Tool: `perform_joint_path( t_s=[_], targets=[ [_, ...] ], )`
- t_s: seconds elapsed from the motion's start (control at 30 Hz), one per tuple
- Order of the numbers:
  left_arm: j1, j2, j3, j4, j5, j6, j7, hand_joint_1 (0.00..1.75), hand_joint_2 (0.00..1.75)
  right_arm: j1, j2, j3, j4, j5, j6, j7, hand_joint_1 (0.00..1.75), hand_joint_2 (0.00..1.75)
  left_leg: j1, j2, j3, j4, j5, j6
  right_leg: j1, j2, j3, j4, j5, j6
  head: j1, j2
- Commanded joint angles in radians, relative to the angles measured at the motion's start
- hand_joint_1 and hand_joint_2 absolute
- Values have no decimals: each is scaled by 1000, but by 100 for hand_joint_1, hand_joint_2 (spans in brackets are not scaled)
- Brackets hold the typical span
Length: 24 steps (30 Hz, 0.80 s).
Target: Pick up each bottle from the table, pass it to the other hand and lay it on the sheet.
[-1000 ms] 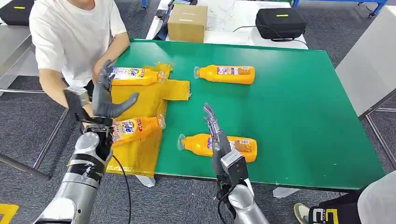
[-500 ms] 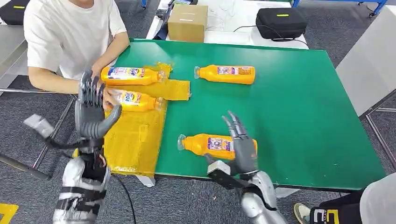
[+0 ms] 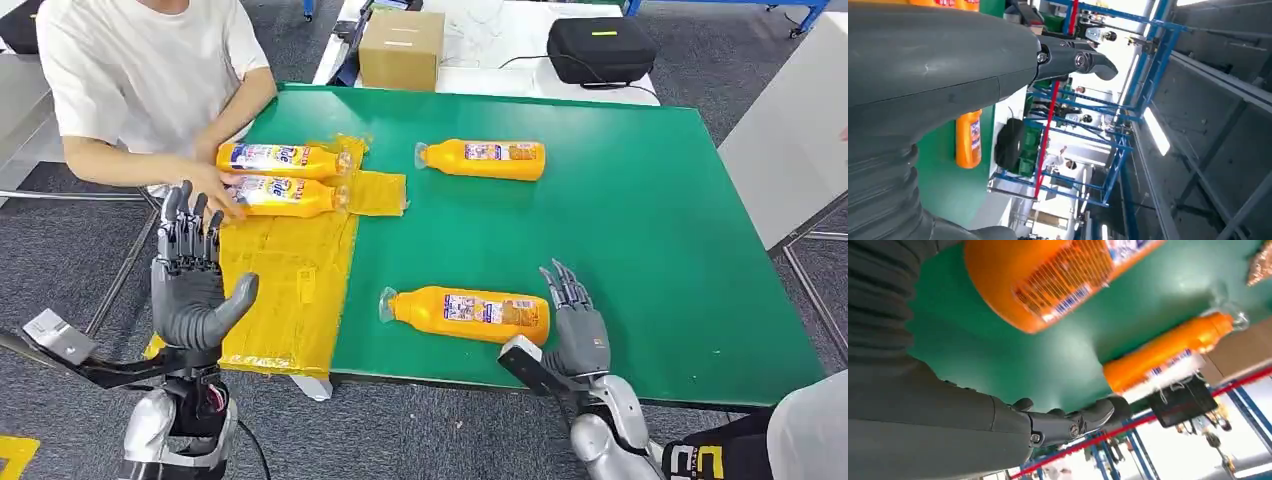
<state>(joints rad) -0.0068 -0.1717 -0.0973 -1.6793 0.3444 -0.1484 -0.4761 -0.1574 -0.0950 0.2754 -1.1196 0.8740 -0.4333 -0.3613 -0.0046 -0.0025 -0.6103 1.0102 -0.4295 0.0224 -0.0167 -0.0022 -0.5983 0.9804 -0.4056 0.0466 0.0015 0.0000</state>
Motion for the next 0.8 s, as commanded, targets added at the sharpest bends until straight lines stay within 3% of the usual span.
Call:
perform_joint_path(
  t_s=[0.03, 0.3, 0.7, 0.8],
  targets=[
    [-28, 17, -85, 19, -12, 4, -21, 0, 175, -106, 57, -4, 217, -54, 69, -74, 0, 175, 1, 2, 4, 0, -2, -1, 1, 2, 4, -1, -1, -2, 0, 0],
    [-83, 26, -143, 35, -2, -7, -31, 0, 175, -223, 93, 110, 357, 10, 88, -47, 0, 175, 1, 2, 3, 0, -1, -2, 1, 2, 3, 0, 0, -2, 0, 0],
    [-82, 27, -154, 30, 12, -23, -21, 0, 175, -235, 88, 130, 379, 35, 100, -2, 0, 175, 1, 1, 4, 0, 0, -1, 1, 1, 4, 0, -1, -2, 0, 0],
    [-76, 28, -151, 32, 35, -28, 23, 0, 175, -258, 82, 157, 408, 89, 115, 114, 0, 175, 1, 1, 4, -1, 0, -1, 1, 1, 3, -1, 0, -2, 0, 0]
  ],
)
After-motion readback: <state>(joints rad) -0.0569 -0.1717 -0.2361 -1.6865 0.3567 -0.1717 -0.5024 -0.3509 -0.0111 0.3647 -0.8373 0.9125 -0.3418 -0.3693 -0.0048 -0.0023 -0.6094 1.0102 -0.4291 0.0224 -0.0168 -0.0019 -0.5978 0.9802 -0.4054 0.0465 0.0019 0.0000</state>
